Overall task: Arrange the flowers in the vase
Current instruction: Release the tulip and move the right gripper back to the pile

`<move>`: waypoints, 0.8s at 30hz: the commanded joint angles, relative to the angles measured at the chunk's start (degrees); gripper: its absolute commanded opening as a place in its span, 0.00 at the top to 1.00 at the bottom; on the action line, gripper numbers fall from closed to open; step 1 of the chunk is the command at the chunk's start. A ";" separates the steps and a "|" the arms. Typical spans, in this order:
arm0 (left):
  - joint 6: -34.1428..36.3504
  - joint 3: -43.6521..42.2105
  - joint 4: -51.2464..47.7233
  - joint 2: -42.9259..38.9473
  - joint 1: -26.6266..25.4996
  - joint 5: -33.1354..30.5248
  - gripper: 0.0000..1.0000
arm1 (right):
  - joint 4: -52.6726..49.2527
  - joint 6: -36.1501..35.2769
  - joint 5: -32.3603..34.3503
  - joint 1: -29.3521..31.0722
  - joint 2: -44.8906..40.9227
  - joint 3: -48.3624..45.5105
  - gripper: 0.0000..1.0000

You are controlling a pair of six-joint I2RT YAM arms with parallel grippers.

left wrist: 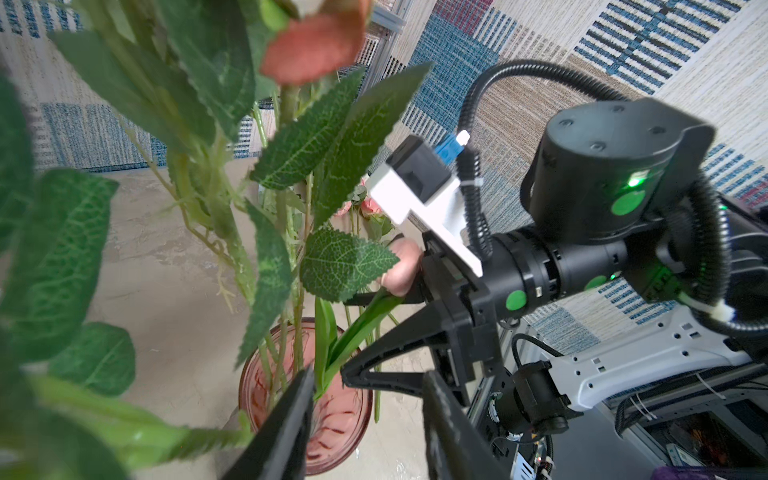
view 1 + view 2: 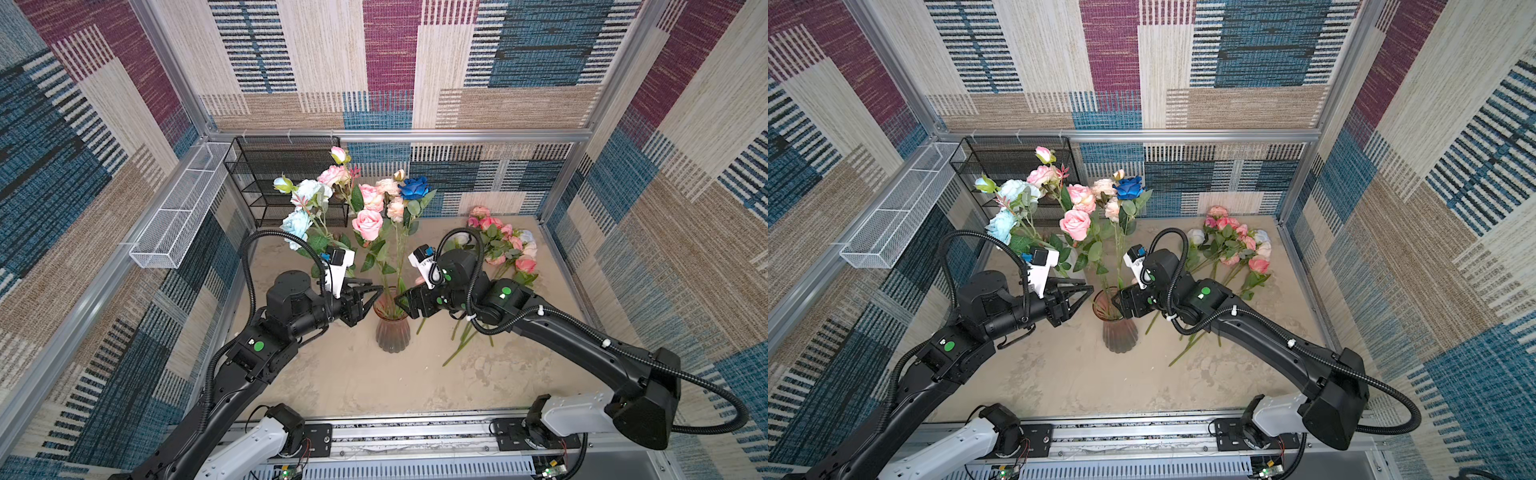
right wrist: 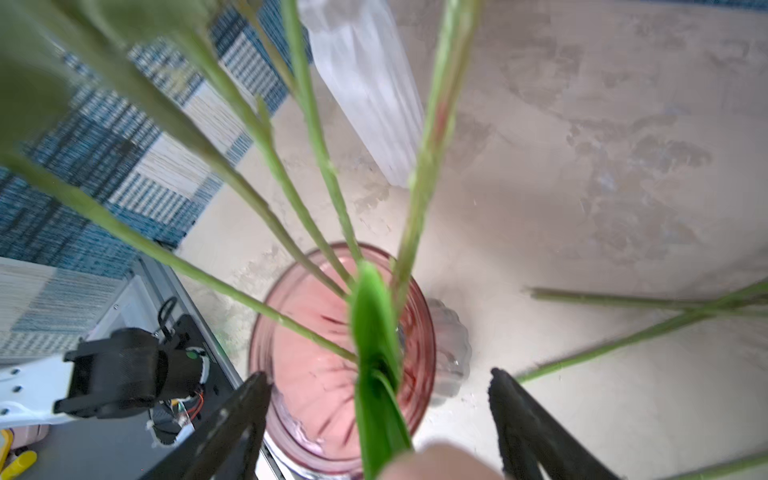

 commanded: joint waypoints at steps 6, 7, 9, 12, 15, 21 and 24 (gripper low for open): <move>-0.71 0.59 0.85 -0.19 0.02 0.52 0.55 | 1.98 0.35 0.37 0.03 -8.69 -6.68 0.14; -0.71 0.66 0.91 -0.17 0.02 0.58 0.55 | 2.60 0.37 0.89 0.04 -10.14 -7.52 0.14; -0.93 1.01 0.75 -0.20 0.02 1.28 0.53 | 4.12 0.35 1.72 -0.05 -13.40 -9.36 0.13; -1.15 1.95 0.69 -0.44 0.02 2.38 0.50 | 5.91 0.96 3.54 -0.97 -17.15 -10.58 0.13; -1.32 3.65 0.52 -1.31 0.02 3.01 0.47 | 7.27 1.00 4.25 -2.43 -19.78 -10.23 0.13; -0.89 9.06 -0.35 -2.97 0.02 3.98 0.43 | 6.57 3.93 5.12 -11.18 -17.80 -8.36 0.24; -0.37 11.23 -0.51 -4.27 0.03 4.47 0.42 | 9.97 6.03 1.73 -19.22 -14.32 -11.60 0.36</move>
